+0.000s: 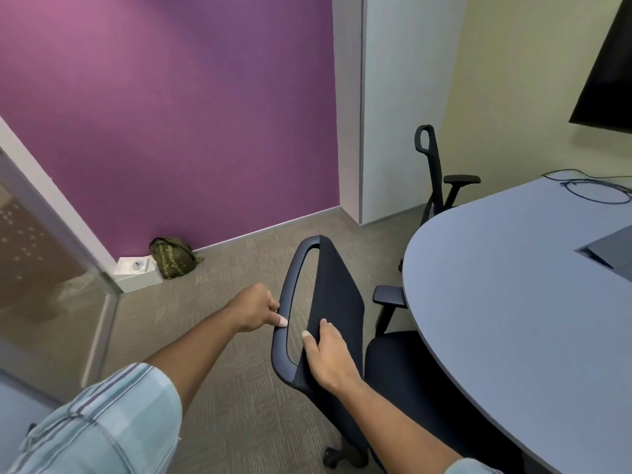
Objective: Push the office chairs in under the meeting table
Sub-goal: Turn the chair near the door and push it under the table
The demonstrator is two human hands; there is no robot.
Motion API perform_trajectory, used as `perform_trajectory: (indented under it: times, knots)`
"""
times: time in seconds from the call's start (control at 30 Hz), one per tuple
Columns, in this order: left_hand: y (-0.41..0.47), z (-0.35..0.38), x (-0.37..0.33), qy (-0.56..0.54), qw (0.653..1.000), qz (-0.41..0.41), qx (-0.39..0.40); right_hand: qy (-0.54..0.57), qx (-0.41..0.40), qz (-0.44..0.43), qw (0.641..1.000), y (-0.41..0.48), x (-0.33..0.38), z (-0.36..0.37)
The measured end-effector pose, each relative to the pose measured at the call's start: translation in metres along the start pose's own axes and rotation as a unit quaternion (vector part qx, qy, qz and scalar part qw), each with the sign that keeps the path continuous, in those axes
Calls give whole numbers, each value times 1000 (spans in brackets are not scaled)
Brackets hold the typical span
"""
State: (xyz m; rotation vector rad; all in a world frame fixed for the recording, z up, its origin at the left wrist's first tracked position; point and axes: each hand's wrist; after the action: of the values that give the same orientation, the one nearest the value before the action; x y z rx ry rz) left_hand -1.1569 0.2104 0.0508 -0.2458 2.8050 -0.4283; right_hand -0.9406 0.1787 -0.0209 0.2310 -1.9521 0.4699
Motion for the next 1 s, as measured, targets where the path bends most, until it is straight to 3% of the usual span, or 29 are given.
perform_trajectory:
  times: [0.17,0.27,0.37,0.43,0.6,0.83,1.0]
  knots:
    - [1,-12,11,139,986,79,54,-57,-14,2,998,-18,18,14]
    - [18,-29,12,212,969,127,0,-120,-32,0,992,-22,24,19]
    - [44,-33,7,266,935,200,-121,-168,-56,7,984,-23,29,20]
    - [61,-29,6,272,909,272,-161,-197,-67,22,978,-26,31,23]
    - [102,-16,13,324,835,428,-120,-224,-114,80,965,-34,30,42]
    - [126,5,21,293,769,558,-104,-314,-201,162,914,-56,19,70]
    - [107,23,16,202,778,580,-137,-295,-222,214,904,-85,12,68]
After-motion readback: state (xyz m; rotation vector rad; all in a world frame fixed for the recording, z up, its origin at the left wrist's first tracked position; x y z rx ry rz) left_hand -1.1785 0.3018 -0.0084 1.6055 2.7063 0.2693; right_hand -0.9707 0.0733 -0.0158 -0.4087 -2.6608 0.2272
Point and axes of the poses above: each hand's wrist, its own y-axis towards the middle knuckle, its own z-axis out of the palm, x = y × z, and after that the axes turned 12 degrees about y, right-handed
